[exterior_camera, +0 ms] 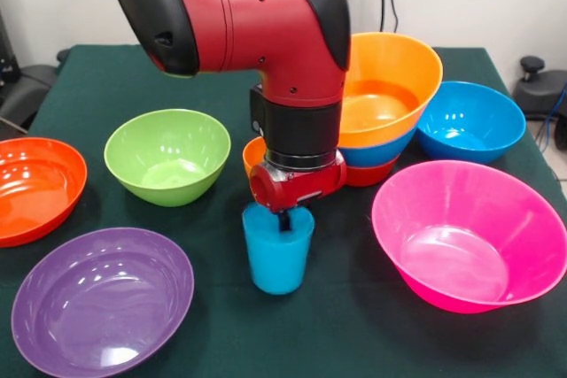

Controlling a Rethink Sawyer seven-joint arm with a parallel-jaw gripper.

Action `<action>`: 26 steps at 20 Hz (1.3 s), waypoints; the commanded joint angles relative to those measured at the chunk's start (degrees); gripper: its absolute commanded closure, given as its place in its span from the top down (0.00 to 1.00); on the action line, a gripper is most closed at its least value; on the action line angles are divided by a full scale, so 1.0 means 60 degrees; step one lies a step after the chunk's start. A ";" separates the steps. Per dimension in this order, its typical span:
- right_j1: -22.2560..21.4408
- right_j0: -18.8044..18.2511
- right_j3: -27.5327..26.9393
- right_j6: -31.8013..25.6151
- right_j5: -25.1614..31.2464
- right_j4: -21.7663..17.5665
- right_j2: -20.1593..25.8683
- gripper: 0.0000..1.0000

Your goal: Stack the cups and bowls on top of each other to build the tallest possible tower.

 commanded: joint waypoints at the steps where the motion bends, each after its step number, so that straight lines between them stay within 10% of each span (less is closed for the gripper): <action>1: -0.0026 0.0426 0.0164 -0.0309 0.0174 -0.0265 -0.0523 0.00; 8: -0.0483 0.0293 0.0680 -0.1375 0.0755 -0.0023 -0.0194 0.00; 26: -0.5265 -0.1077 0.4057 -0.2471 0.2212 0.2754 0.1579 0.00</action>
